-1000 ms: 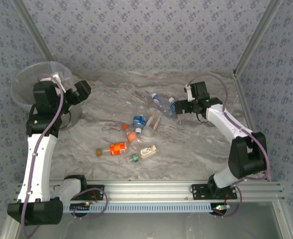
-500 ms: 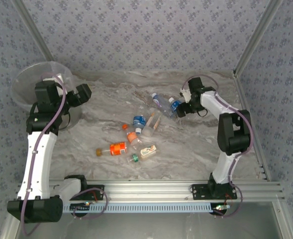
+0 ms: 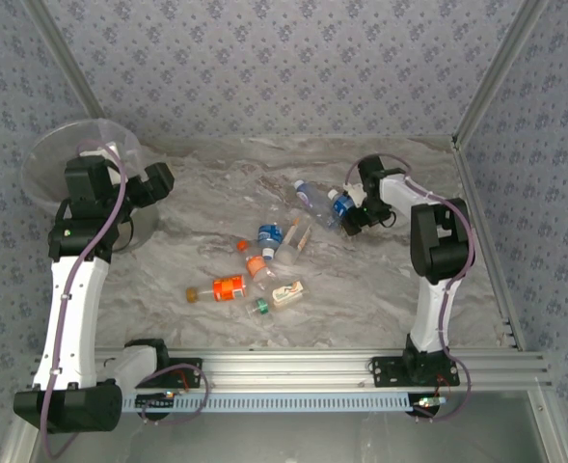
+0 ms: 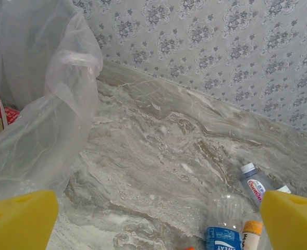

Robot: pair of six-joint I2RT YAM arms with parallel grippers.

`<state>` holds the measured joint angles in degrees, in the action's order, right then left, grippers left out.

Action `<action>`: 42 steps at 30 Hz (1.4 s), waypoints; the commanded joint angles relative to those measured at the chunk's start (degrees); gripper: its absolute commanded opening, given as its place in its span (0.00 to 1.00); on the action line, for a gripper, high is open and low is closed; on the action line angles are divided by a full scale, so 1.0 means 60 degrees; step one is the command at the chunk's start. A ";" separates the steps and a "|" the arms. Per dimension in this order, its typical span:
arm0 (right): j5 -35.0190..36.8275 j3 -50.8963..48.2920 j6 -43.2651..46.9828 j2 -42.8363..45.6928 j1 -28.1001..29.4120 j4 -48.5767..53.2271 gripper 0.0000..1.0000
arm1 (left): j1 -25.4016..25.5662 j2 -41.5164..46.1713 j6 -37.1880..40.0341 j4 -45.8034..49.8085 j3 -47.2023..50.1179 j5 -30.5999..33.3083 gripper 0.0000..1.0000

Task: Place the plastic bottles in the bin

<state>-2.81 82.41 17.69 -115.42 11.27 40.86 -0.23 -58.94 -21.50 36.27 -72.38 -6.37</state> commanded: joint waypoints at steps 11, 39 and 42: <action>0.0998 -0.1672 -0.0667 0.2380 0.0008 -0.1776 0.00 | 0.0025 0.0082 -0.0064 -0.0173 -0.0113 -0.0405 0.99; -0.3476 -0.2757 -0.4067 0.4966 0.2650 -0.4726 0.00 | 0.3047 -0.2729 -0.2370 -0.3921 0.0141 -0.3919 0.94; -0.3860 -0.2539 -0.3976 0.4924 0.2970 -0.4751 0.00 | 0.3409 -0.3230 -0.2148 -0.3788 -0.0367 -0.3852 0.88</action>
<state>-21.96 64.36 -7.03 -85.62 28.12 13.41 18.81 -77.14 -35.42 16.36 -70.43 -27.88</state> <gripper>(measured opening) 0.640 0.894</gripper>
